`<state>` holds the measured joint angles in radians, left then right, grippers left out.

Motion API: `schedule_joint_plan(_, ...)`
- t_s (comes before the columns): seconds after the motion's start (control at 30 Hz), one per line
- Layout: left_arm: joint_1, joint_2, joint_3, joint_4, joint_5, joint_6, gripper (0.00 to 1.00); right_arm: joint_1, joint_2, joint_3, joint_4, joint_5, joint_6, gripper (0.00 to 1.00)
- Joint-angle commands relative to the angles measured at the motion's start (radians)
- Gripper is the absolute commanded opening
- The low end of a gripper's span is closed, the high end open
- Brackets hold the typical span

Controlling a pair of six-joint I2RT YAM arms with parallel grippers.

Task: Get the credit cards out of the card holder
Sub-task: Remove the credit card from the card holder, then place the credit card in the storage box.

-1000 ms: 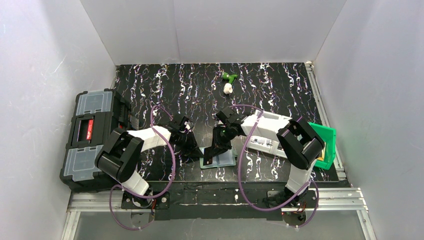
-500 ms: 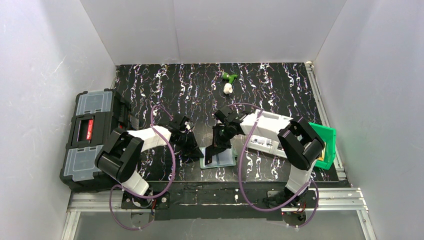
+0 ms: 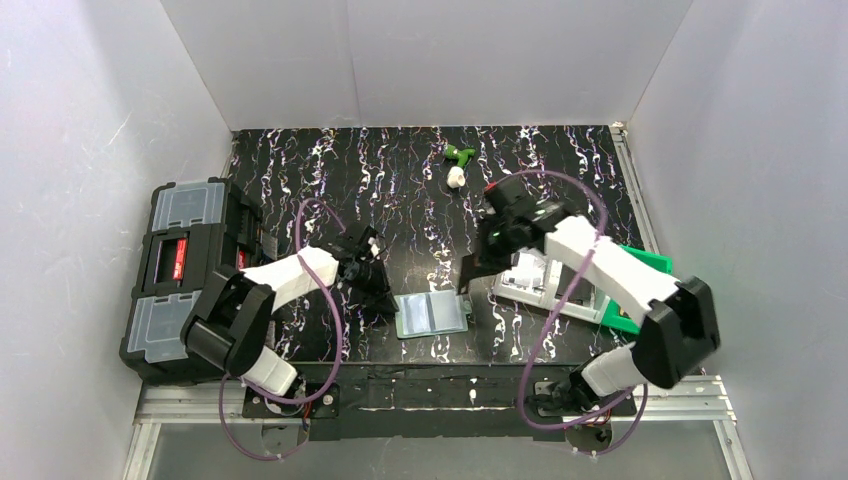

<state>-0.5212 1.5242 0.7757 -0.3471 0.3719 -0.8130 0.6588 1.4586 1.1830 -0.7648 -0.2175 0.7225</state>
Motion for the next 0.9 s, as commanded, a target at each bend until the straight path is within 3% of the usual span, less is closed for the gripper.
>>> schedule_joint_plan(0.0,-0.002,-0.103,0.13,-0.131,-0.036,0.094,0.01,-0.174,-0.132,0.084,-0.309,0.283,-0.078,0.01)
schedule_joint_plan(0.33,-0.002,-0.142,0.24,-0.209,-0.005,0.136,0.1,-0.44,-0.12,0.106,-0.471,0.608,-0.15,0.01)
schedule_joint_plan(0.77,-0.002,-0.18,0.23,-0.225,0.004,0.146,0.11,-0.484,0.129,0.152,-0.469,0.746,-0.155,0.01)
schedule_joint_plan(0.87,-0.002,-0.19,0.232,-0.232,0.001,0.152,0.11,-0.484,0.158,0.145,-0.452,0.731,-0.164,0.11)
